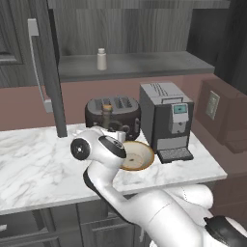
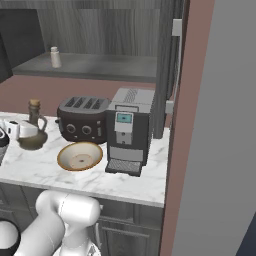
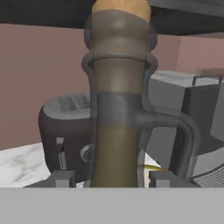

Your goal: Retrieve the bottle and the shaker from the cabinet and place them next to the mixing bowl on the counter. Then add garlic from the fridge to the mixing bowl.

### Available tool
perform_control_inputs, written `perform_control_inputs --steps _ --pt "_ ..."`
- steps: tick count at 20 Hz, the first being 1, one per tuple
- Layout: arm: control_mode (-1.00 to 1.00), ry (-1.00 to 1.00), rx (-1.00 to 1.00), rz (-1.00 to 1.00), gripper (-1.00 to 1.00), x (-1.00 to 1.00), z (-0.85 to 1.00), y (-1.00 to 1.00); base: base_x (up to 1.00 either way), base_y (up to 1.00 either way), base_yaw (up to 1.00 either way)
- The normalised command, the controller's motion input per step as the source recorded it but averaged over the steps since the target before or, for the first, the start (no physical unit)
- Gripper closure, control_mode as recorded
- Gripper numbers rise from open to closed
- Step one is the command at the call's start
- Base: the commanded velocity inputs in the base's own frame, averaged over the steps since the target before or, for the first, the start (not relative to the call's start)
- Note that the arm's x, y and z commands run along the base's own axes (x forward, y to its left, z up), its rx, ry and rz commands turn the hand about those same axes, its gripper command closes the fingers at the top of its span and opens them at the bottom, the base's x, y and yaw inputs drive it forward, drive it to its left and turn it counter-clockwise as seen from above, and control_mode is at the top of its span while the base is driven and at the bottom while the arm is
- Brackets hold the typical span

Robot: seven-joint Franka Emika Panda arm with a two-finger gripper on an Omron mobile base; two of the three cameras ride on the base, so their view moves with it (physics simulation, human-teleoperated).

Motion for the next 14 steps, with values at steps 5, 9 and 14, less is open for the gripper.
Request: perform_control_inputs --steps 5,9,14 --pt "-1.0 0.0 0.0 0.0 1.0 0.19 -0.51 0.14 0.0 0.0 0.0" --pt "-1.0 -0.01 0.01 0.0 1.0 0.16 -0.26 0.14 0.0 0.0 0.0" --pt "-1.0 -0.02 0.04 0.02 1.0 0.11 -0.24 0.11 0.0 0.0 0.0"
